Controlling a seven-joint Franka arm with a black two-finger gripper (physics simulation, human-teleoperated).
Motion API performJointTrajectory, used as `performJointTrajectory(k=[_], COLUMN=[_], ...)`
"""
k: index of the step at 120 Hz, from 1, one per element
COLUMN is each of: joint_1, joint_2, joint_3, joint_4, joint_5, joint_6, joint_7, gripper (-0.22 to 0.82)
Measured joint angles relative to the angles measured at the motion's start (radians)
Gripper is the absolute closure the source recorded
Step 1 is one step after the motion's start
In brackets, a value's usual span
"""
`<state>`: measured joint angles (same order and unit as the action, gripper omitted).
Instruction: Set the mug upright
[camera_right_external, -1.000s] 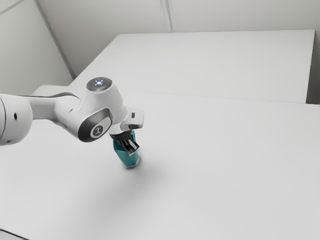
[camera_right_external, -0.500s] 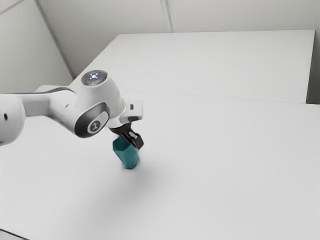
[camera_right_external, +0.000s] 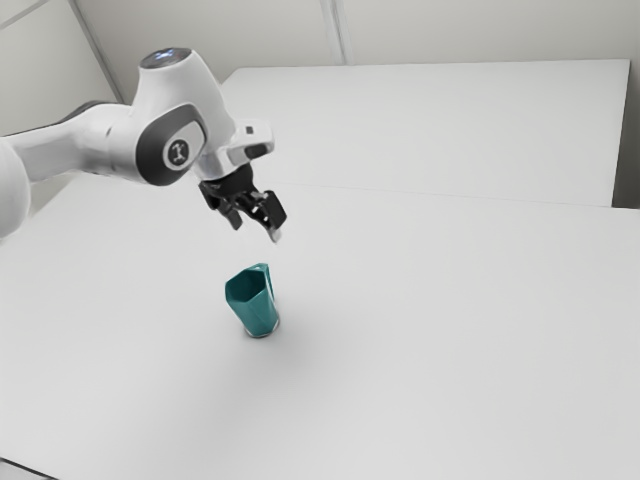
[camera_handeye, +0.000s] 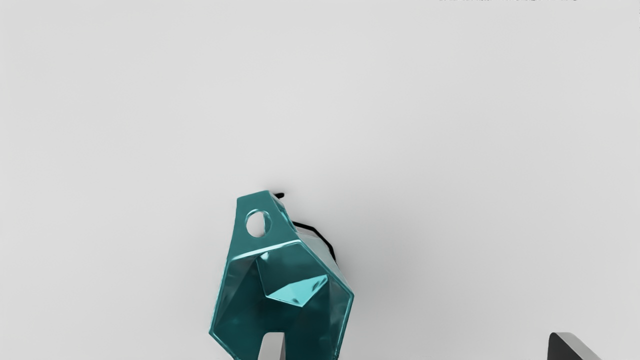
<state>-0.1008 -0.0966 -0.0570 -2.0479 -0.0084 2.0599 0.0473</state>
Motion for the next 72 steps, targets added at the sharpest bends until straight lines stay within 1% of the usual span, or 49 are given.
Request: performJointTrajectory(k=[33, 48, 72], joint_1=[0.024, 0.039, 0.051], joint_2=[0.056, 0.09, 0.106], joint_3=[0.013, 0.019, 0.038], joint_4=[0.225, 0.328, 0.458], joint_5=[-0.009, -0.002, 0.013], joint_6=[-0.219, -0.292, -0.4], joint_7=[-0.021, -0.028, -0.036], gripper=[0.03, 0.02, 0.02])
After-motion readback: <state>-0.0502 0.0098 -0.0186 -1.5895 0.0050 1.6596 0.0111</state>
